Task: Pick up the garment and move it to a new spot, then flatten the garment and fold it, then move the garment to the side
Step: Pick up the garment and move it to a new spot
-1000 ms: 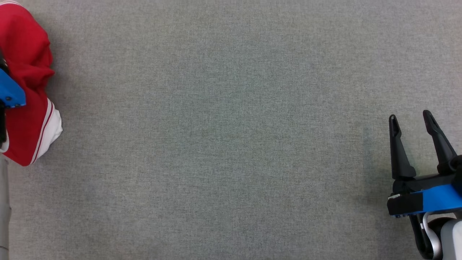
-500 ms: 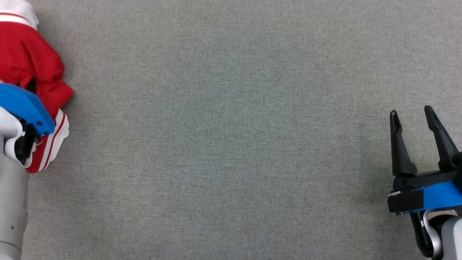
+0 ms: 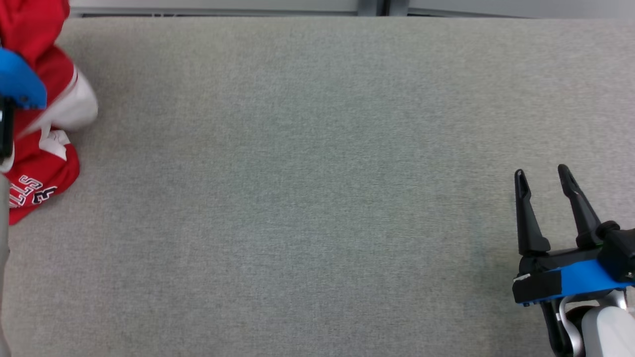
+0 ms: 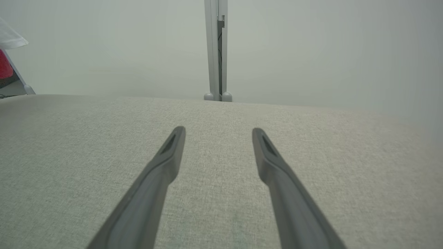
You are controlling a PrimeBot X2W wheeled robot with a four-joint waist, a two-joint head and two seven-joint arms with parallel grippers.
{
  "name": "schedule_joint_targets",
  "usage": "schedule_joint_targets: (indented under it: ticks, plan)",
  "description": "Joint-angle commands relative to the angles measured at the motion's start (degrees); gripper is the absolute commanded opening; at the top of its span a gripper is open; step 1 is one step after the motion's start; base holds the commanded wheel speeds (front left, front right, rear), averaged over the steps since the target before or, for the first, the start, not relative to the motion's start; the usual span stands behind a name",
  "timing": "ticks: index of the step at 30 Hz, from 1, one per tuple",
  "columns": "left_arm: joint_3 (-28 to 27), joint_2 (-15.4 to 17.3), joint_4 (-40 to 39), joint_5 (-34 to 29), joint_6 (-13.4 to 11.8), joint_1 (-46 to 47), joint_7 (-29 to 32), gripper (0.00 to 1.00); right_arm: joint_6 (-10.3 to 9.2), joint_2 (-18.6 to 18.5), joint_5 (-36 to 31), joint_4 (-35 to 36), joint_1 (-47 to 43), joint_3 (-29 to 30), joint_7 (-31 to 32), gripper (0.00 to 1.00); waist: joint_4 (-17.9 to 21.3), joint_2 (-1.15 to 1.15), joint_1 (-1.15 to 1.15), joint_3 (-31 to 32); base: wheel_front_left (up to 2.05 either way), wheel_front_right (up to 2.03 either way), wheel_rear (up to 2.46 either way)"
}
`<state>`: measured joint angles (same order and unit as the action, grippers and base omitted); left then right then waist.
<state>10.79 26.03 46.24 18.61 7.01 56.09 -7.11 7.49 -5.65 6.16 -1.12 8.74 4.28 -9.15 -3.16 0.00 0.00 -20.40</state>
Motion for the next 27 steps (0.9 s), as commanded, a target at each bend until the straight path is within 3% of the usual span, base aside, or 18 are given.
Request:
schedule_joint_targets:
  ticks: [1,14,19,27]
  plan:
    - [0.8,-0.4,-2.5,-0.7,-0.5,1.7,-0.9,0.00,0.01,0.5,0.4,-0.8,-0.6,0.0,-0.6,1.00,1.4,0.00,0.00,1.6,0.00,0.00,0.00]
    - [10.2,-6.5,-29.3,-1.6,0.3,9.7,3.1,0.00,0.01,2.5,2.5,-7.1,-0.1,-1.9,-4.3,1.00,12.0,0.00,0.00,5.6,0.00,0.00,0.00]
    - [16.0,-10.0,-30.9,-0.3,0.5,9.9,5.2,0.00,0.01,2.7,3.4,-8.8,0.5,-2.4,-5.2,1.00,15.7,0.00,0.00,5.6,0.00,0.00,0.00]
    - [23.7,-12.8,-26.0,2.0,0.4,-0.7,4.7,0.00,0.01,2.8,4.6,-10.1,1.1,-2.6,-5.9,1.00,18.1,0.00,0.00,5.0,0.00,0.00,0.00]
